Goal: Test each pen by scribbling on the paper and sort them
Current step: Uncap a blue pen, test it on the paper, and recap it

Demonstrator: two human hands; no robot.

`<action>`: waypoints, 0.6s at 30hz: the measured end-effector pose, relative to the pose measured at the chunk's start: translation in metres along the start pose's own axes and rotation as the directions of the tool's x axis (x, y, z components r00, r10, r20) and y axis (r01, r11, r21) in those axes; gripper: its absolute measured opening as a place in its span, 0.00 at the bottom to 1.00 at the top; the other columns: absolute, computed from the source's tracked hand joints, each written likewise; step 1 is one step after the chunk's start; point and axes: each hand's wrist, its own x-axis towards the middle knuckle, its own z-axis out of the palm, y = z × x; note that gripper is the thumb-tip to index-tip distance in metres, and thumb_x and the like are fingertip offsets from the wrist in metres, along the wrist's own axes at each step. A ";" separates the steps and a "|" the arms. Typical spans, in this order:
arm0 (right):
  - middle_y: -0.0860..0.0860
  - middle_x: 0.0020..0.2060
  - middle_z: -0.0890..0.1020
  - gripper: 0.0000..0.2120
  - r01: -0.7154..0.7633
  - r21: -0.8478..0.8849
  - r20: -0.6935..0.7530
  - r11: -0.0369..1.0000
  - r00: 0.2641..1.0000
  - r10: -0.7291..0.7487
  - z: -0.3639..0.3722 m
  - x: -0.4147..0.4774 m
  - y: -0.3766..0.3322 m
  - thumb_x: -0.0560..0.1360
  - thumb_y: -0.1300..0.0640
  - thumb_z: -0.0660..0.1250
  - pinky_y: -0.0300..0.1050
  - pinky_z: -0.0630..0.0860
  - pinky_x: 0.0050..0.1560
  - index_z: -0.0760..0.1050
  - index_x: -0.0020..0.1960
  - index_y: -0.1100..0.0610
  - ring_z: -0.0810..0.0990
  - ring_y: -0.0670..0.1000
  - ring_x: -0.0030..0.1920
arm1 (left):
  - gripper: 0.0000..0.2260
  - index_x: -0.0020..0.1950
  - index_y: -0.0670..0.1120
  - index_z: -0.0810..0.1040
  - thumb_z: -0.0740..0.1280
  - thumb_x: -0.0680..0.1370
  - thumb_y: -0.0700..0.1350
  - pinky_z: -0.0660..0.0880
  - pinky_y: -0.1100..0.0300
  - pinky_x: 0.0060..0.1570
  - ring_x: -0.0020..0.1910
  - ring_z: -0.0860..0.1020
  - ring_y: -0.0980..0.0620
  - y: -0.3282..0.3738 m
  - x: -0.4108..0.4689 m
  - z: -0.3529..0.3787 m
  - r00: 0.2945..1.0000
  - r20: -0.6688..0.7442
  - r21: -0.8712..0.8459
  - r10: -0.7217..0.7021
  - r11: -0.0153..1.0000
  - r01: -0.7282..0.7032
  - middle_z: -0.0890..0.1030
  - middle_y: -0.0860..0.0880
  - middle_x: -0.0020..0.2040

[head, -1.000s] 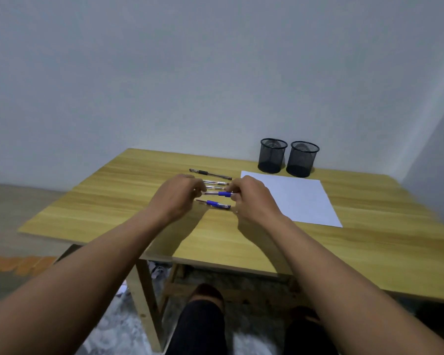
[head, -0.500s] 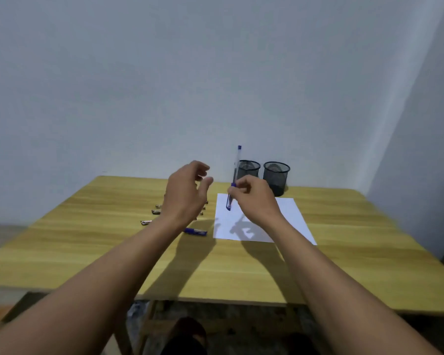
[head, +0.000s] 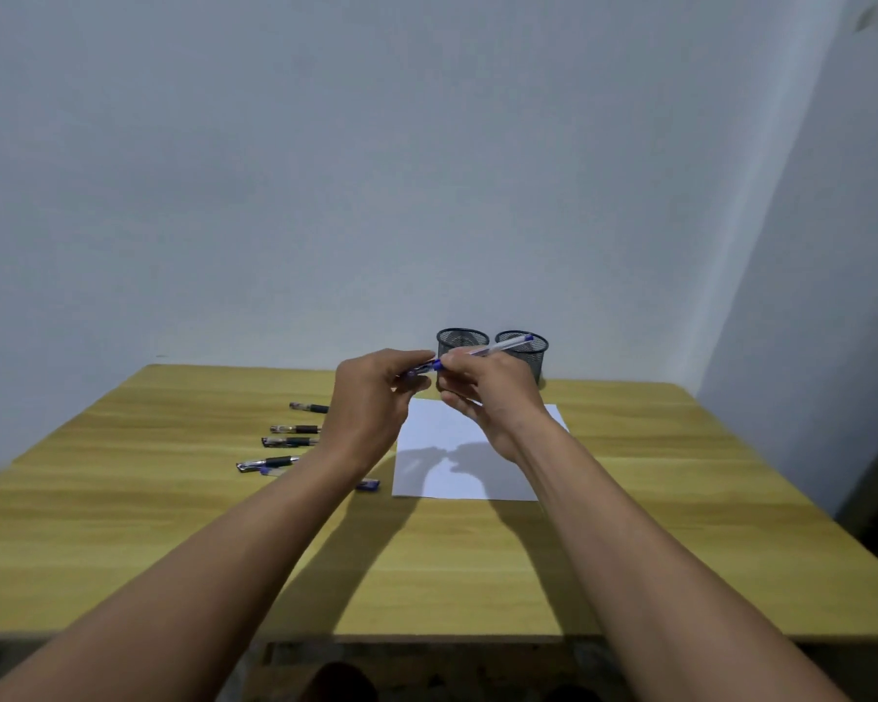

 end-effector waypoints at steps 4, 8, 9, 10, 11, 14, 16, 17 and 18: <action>0.57 0.35 0.82 0.05 0.020 0.018 -0.004 1.000 1.000 -0.020 0.003 0.015 0.000 0.77 0.66 0.71 0.42 0.82 0.42 0.81 0.49 0.68 0.80 0.52 0.34 | 0.12 0.56 0.42 0.85 0.72 0.74 0.34 0.77 0.66 0.49 0.46 0.84 0.54 -0.008 0.015 -0.005 0.994 0.062 0.067 0.092 0.993 -0.097 0.86 0.46 0.48; 0.56 0.32 0.83 0.04 -0.008 0.082 -0.010 0.997 1.000 0.009 0.004 0.026 0.002 0.78 0.66 0.71 0.40 0.83 0.40 0.81 0.47 0.68 0.81 0.50 0.32 | 0.14 0.57 0.41 0.84 0.67 0.75 0.31 0.72 0.74 0.46 0.44 0.84 0.53 -0.013 0.025 -0.007 0.988 0.133 0.123 0.085 0.987 -0.101 0.87 0.45 0.47; 0.55 0.32 0.83 0.04 -0.009 0.086 -0.015 0.996 1.000 0.011 0.005 0.028 0.003 0.78 0.66 0.71 0.40 0.83 0.41 0.81 0.46 0.67 0.81 0.50 0.32 | 0.15 0.57 0.41 0.84 0.66 0.75 0.30 0.71 0.78 0.44 0.43 0.83 0.55 -0.015 0.026 -0.007 0.989 0.140 0.129 0.052 0.989 -0.071 0.87 0.46 0.47; 0.55 0.32 0.84 0.04 -0.012 0.090 -0.021 0.996 1.000 0.014 0.007 0.030 0.005 0.78 0.66 0.71 0.41 0.84 0.42 0.81 0.46 0.67 0.82 0.50 0.32 | 0.15 0.57 0.41 0.84 0.66 0.75 0.30 0.69 0.80 0.44 0.43 0.83 0.56 -0.018 0.026 -0.007 0.989 0.144 0.131 0.032 0.990 -0.051 0.87 0.46 0.47; 0.55 0.32 0.84 0.04 -0.018 0.095 -0.026 0.995 0.999 0.020 0.009 0.033 0.008 0.78 0.66 0.71 0.41 0.84 0.42 0.81 0.47 0.67 0.82 0.49 0.32 | 0.14 0.57 0.42 0.84 0.67 0.74 0.30 0.70 0.80 0.45 0.44 0.83 0.56 -0.021 0.027 -0.006 0.989 0.146 0.127 0.022 0.991 -0.041 0.87 0.46 0.47; 0.55 0.31 0.84 0.03 -0.029 0.117 -0.032 0.993 0.999 0.033 0.013 0.041 0.016 0.78 0.66 0.71 0.40 0.85 0.43 0.81 0.47 0.67 0.82 0.49 0.31 | 0.12 0.55 0.43 0.85 0.70 0.75 0.33 0.71 0.79 0.46 0.45 0.82 0.60 -0.029 0.031 -0.004 0.989 0.144 0.085 -0.043 0.996 0.031 0.86 0.46 0.48; 0.55 0.31 0.84 0.04 -0.021 0.094 -0.042 0.995 0.999 0.025 0.014 0.048 0.021 0.78 0.65 0.71 0.41 0.85 0.43 0.81 0.46 0.66 0.82 0.49 0.32 | 0.09 0.55 0.44 0.85 0.71 0.76 0.38 0.71 0.78 0.41 0.40 0.81 0.60 -0.034 0.034 -0.002 0.979 0.164 0.074 -0.124 0.991 0.113 0.87 0.46 0.45; 0.55 0.33 0.84 0.04 -0.016 0.068 -0.042 0.998 0.999 0.019 0.014 0.052 0.024 0.78 0.64 0.71 0.41 0.85 0.44 0.82 0.45 0.64 0.82 0.49 0.34 | 0.08 0.55 0.44 0.86 0.71 0.76 0.40 0.70 0.78 0.39 0.37 0.80 0.61 -0.036 0.035 -0.001 0.970 0.184 0.076 -0.161 0.986 0.149 0.87 0.46 0.44; 0.55 0.34 0.84 0.04 -0.013 0.037 -0.041 0.999 0.999 0.014 0.012 0.054 0.028 0.78 0.63 0.71 0.41 0.85 0.44 0.82 0.45 0.63 0.82 0.49 0.36 | 0.08 0.55 0.45 0.86 0.71 0.76 0.41 0.69 0.78 0.37 0.36 0.79 0.62 -0.039 0.037 0.000 0.960 0.210 0.079 -0.187 0.981 0.174 0.87 0.47 0.43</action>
